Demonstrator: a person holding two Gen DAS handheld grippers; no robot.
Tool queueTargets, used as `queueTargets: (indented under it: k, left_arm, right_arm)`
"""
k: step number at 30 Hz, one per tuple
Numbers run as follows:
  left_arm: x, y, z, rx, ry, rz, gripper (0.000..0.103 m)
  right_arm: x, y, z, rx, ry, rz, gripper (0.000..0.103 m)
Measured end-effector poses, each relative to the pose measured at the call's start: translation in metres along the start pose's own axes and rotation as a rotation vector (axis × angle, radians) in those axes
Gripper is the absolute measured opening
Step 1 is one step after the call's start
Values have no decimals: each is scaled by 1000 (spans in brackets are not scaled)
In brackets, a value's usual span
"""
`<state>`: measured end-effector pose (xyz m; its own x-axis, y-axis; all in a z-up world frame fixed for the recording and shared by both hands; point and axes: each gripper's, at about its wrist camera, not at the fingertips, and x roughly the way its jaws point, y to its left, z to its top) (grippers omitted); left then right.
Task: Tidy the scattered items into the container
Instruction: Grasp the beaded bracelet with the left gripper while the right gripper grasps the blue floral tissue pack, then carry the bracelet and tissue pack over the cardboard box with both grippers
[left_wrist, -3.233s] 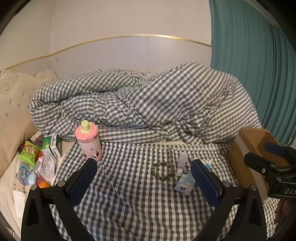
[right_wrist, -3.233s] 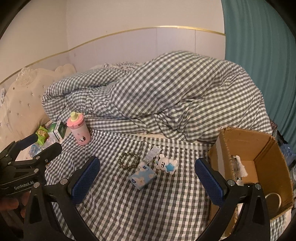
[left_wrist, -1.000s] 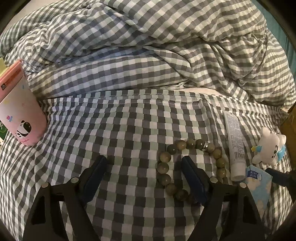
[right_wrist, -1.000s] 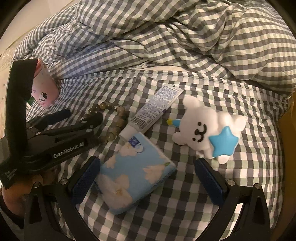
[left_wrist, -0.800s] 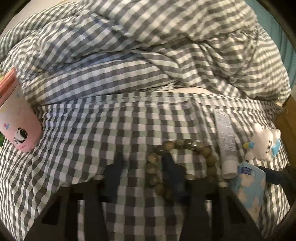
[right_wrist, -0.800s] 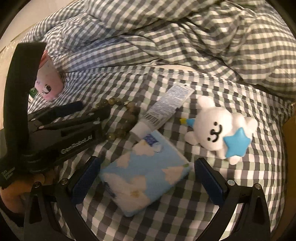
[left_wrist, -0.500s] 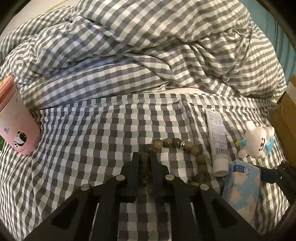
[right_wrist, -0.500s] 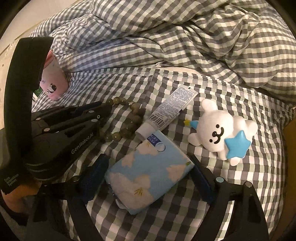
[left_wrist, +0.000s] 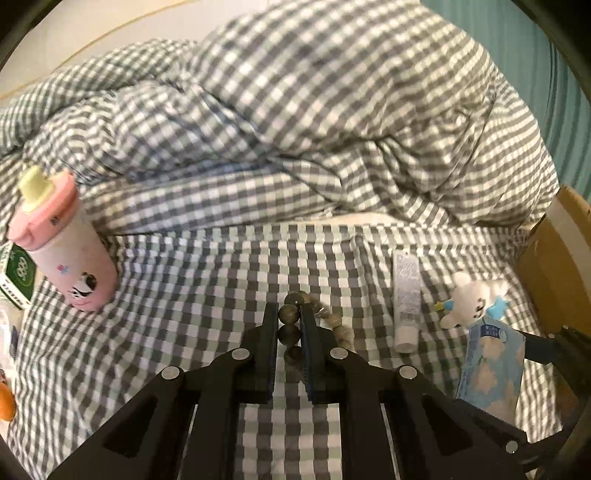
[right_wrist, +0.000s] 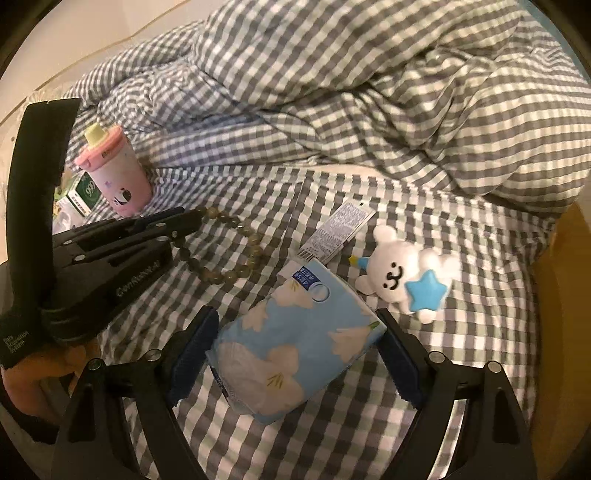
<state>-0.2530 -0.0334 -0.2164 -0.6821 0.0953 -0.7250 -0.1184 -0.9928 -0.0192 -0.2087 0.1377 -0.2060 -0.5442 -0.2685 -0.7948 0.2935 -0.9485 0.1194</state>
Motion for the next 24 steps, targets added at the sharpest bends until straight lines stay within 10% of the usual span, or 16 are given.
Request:
queueTargets:
  k: [24]
  left_arm:
    - [-161,-21,10,-16,-202,5,11]
  right_arm:
    - [-155,13,0,-5,-213,-40,85]
